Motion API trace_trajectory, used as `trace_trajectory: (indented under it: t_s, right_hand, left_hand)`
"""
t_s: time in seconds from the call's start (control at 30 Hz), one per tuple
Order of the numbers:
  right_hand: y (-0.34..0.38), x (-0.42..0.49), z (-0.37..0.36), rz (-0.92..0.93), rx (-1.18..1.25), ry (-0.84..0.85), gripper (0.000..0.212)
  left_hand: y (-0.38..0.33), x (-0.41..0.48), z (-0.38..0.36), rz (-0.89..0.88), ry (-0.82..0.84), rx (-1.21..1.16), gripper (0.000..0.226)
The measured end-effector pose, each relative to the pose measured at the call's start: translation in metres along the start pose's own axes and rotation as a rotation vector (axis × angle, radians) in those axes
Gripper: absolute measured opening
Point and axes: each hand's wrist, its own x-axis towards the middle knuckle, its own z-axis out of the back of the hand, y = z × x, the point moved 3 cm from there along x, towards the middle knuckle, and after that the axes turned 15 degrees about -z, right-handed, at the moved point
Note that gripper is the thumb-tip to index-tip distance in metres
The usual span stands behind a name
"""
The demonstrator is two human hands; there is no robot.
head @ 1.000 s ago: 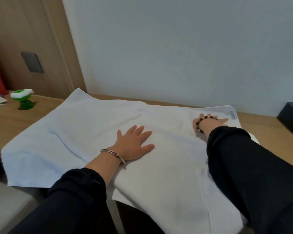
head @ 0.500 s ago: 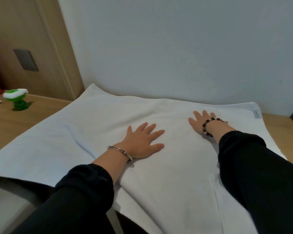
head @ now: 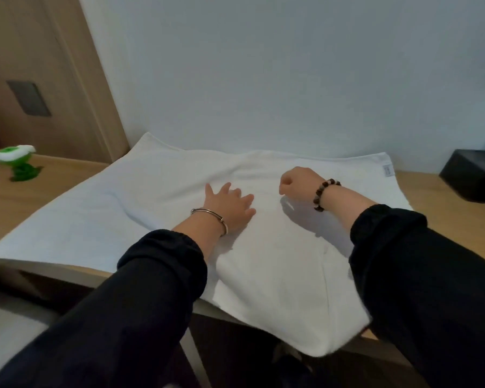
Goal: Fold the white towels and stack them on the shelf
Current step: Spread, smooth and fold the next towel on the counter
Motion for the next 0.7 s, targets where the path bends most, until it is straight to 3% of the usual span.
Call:
trace_trajectory:
  t_s: [0.17,0.27,0.4,0.43,0.47,0.53,0.63,0.7]
  right_hand:
    - [-0.010,-0.071,-0.002,0.002,-0.193,0.320,0.028]
    - [-0.017,-0.098,0.004,-0.023,-0.241,0.383,0.028]
    - [-0.042,-0.122,0.017,-0.172,-0.474,0.406,0.024]
    - [-0.049,-0.126,0.024,-0.247,-0.378,0.395,0.033]
    - [-0.051,-0.126,0.034,-0.295,-0.134,0.330,0.051]
    - [-0.051,-0.127,0.056,-0.413,0.240,0.136,0.077]
    - [-0.077,-0.146,0.064,-0.431,0.010,0.050,0.045]
    - [-0.069,-0.166,0.058,-0.394,-0.401,0.152,0.027]
  left_hand:
    - [-0.044,-0.029,0.013,-0.034,0.044,-0.232,0.029]
    - [-0.064,-0.042,0.010,-0.070,0.039,-0.246,0.029]
    - [-0.079,-0.053,0.004,-0.015,0.032,-0.302,0.046]
    - [-0.082,-0.055,0.004,-0.003,0.041,-0.303,0.048]
    - [-0.084,-0.056,0.003,0.009,0.054,-0.304,0.049]
    - [-0.087,-0.057,0.002,0.031,0.074,-0.301,0.049]
    - [-0.093,-0.057,0.004,0.055,0.079,-0.292,0.049]
    - [-0.096,-0.058,0.005,0.067,0.070,-0.272,0.049]
